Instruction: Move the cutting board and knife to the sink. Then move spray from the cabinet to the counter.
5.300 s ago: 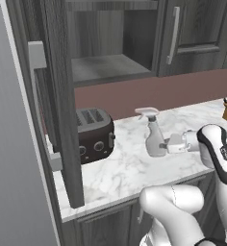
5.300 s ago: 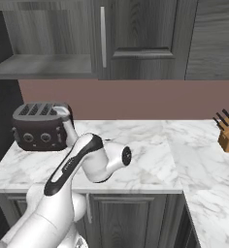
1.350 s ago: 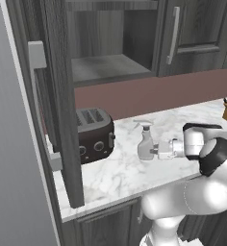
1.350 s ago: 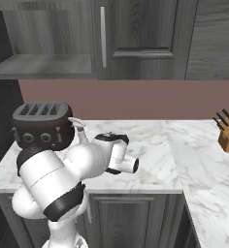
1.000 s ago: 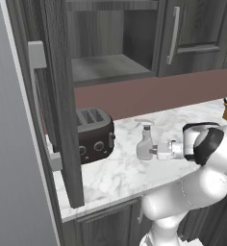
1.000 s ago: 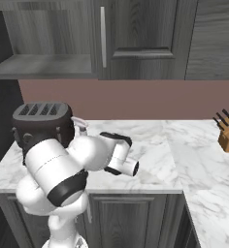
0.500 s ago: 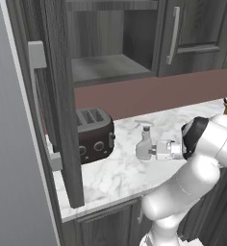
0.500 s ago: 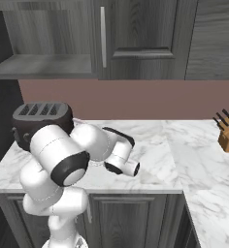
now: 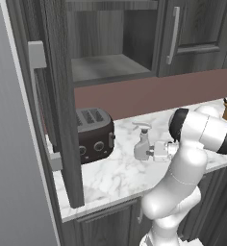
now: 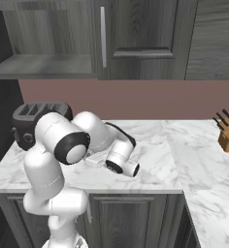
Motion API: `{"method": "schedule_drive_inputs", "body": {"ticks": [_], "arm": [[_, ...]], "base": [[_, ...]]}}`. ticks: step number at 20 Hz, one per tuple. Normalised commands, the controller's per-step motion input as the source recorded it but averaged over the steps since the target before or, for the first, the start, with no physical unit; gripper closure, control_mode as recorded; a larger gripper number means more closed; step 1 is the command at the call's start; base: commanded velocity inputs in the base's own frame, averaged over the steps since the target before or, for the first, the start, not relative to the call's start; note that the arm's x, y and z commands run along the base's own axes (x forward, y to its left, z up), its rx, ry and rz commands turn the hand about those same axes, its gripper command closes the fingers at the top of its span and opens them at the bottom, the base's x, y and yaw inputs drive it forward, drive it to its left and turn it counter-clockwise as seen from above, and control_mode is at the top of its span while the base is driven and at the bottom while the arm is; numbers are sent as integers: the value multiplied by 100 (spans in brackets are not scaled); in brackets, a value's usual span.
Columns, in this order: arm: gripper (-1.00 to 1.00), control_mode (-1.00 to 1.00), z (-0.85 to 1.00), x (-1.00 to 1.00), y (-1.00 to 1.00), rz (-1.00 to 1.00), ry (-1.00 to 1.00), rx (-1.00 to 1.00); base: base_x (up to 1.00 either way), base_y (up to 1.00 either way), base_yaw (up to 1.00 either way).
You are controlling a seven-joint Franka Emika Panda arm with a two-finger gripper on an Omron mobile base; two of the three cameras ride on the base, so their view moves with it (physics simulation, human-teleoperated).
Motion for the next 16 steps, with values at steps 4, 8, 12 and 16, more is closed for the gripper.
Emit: {"method": "schedule_drive_inputs", "body": {"ticks": [4, 8, 12, 16], "arm": [[-100, -100, -1, 0, 0, 0, -2, 0], [-100, -100, 0, 0, 0, 0, 0, 0], [-100, -100, 0, 0, 0, 0, 0, 0], [-100, -100, 41, -1, 0, 0, -6, 0]], "base": [[0, 0, 0], [0, 0, 0], [0, 0, 0], [0, 0, 0]]}}
